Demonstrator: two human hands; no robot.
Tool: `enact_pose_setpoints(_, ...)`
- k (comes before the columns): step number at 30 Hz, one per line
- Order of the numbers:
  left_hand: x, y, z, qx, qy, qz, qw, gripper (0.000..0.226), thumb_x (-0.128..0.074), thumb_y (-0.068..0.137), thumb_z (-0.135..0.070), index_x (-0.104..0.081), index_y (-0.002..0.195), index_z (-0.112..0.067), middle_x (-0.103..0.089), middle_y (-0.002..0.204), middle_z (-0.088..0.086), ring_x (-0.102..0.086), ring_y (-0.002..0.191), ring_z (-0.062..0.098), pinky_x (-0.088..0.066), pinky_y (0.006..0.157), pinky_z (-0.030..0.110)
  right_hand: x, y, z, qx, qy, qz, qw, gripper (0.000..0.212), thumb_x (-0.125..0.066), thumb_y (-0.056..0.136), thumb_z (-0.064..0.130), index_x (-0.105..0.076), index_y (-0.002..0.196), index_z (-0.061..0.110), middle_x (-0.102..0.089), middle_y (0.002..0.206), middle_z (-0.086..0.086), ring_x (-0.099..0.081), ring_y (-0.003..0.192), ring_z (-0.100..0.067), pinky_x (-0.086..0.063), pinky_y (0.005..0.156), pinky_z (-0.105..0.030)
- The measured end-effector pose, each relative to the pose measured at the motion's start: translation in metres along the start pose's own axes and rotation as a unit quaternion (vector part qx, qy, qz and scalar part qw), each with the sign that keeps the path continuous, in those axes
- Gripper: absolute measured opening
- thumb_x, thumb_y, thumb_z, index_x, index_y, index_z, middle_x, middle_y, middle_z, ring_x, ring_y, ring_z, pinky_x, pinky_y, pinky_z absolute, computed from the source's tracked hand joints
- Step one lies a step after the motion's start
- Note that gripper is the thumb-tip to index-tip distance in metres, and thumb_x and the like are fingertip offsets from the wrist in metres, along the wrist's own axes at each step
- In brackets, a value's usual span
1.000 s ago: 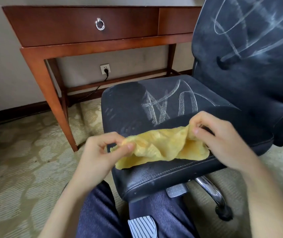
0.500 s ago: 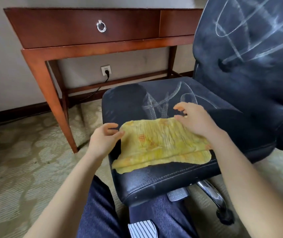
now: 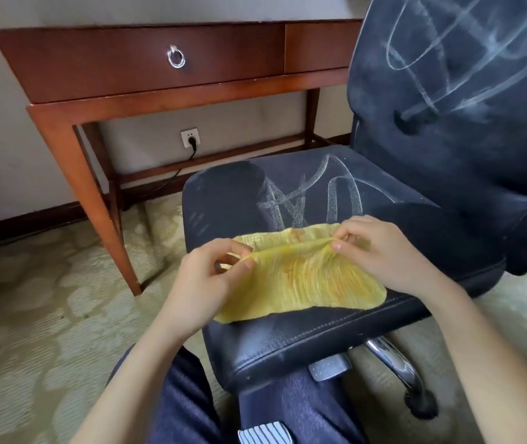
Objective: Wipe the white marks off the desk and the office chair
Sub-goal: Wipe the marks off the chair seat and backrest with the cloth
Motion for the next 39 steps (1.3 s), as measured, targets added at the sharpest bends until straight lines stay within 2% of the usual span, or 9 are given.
enact_pose_setpoints(3,0.009,0.007,-0.014,0.075,-0.16,-0.046,0.983,0.016,-0.061,0.09,-0.017,-0.065,0.075,-0.021,-0.061,0.073,0.0,-0.056,0.073,0.018,-0.045,0.063,0.042,0.02,0.004,0.006,-0.049,0.273,-0.097,0.956,0.015,-0.055,0.092,0.022,-0.069,0.091,0.016,-0.068,0.094,0.005,-0.062,0.092,-0.005,-0.046,0.081,-0.016)
enact_pose_setpoints(6,0.009,0.016,-0.039,0.1,-0.205,-0.073,0.971,0.014,-0.061,0.089,-0.019,-0.068,0.077,-0.022,-0.065,0.075,-0.003,-0.059,0.078,0.017,-0.044,0.072,0.037,-0.007,0.01,0.02,-0.123,0.587,-0.044,0.799,0.028,-0.051,0.094,0.03,-0.067,0.11,0.013,-0.069,0.108,-0.006,-0.065,0.103,-0.018,-0.052,0.084,-0.031)
enact_pose_setpoints(10,-0.001,0.019,-0.083,0.052,-0.181,-0.068,0.98,0.014,-0.058,0.091,-0.021,-0.071,0.086,-0.019,-0.07,0.08,-0.01,-0.062,0.079,0.008,-0.047,0.071,0.026,-0.037,0.005,0.071,-0.077,0.725,0.062,0.682,0.045,-0.048,0.094,0.038,-0.055,0.13,0.012,-0.056,0.132,-0.012,-0.053,0.123,-0.023,-0.047,0.098,-0.036)
enact_pose_setpoints(15,-0.049,-0.002,-0.123,-0.072,-0.113,0.119,0.984,0.02,-0.056,0.092,-0.027,-0.069,0.096,-0.013,-0.069,0.097,0.005,-0.06,0.091,0.006,-0.048,0.088,0.028,-0.021,-0.016,0.044,-0.077,0.774,-0.046,0.626,0.041,-0.058,0.086,0.033,-0.06,0.125,0.021,-0.065,0.12,-0.007,-0.063,0.109,-0.02,-0.054,0.082,-0.033)
enact_pose_setpoints(17,-0.055,-0.008,-0.121,-0.107,-0.106,0.124,0.981,0.02,-0.057,0.091,-0.026,-0.071,0.104,-0.027,-0.069,0.108,-0.012,-0.061,0.102,-0.002,-0.047,0.089,0.017,0.001,-0.029,0.011,-0.095,0.736,-0.142,0.655,0.041,-0.065,0.079,0.022,-0.063,0.119,0.025,-0.068,0.113,-0.007,-0.066,0.102,-0.021,-0.056,0.072,-0.032)
enact_pose_setpoints(21,-0.049,0.0,-0.066,-0.082,0.021,0.053,0.995,0.022,-0.062,0.09,-0.025,-0.068,0.108,-0.035,-0.069,0.102,-0.021,-0.061,0.096,-0.005,-0.042,0.083,0.008,0.062,-0.047,-0.046,-0.157,0.416,-0.322,0.836,0.054,-0.07,0.077,0.004,-0.056,0.122,0.029,-0.065,0.112,0.007,-0.062,0.106,-0.013,-0.049,0.084,-0.03)
enact_pose_setpoints(25,-0.06,0.004,0.011,-0.043,0.292,0.1,0.95,0.043,-0.059,0.09,-0.034,-0.053,0.132,-0.026,-0.045,0.143,-0.007,-0.038,0.133,0.01,-0.025,0.11,0.022,0.076,-0.021,-0.063,-0.144,0.03,-0.31,0.939,0.043,-0.061,0.079,0.0,-0.053,0.117,0.018,-0.053,0.1,0.006,-0.05,0.102,-0.017,-0.036,0.076,-0.02)
enact_pose_setpoints(32,-0.044,0.007,0.065,0.074,0.329,0.065,0.939,0.099,-0.036,0.071,-0.081,-0.016,0.151,-0.025,-0.004,0.16,-0.005,0.005,0.146,0.013,0.003,0.116,0.043,0.013,0.048,-0.074,-0.183,-0.24,-0.157,0.94,0.043,-0.051,0.093,0.009,-0.04,0.133,0.022,-0.06,0.108,-0.01,-0.052,0.099,-0.034,-0.039,0.078,-0.042)
enact_pose_setpoints(39,-0.044,0.003,0.063,0.065,0.338,0.062,0.937,0.109,-0.018,0.063,-0.086,-0.015,0.151,-0.023,-0.008,0.16,-0.004,-0.005,0.147,0.012,0.0,0.116,0.04,-0.061,0.088,-0.017,-0.075,-0.193,-0.067,0.976,0.038,-0.05,0.092,0.011,-0.053,0.128,0.025,-0.065,0.109,-0.006,-0.053,0.103,-0.033,-0.041,0.084,-0.039)
Point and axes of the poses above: each hand's wrist, its own y-axis towards the middle knuckle, its own x-axis out of the back of the hand, z = x × y, the point moved 10 cm from there along y, towards the middle knuckle
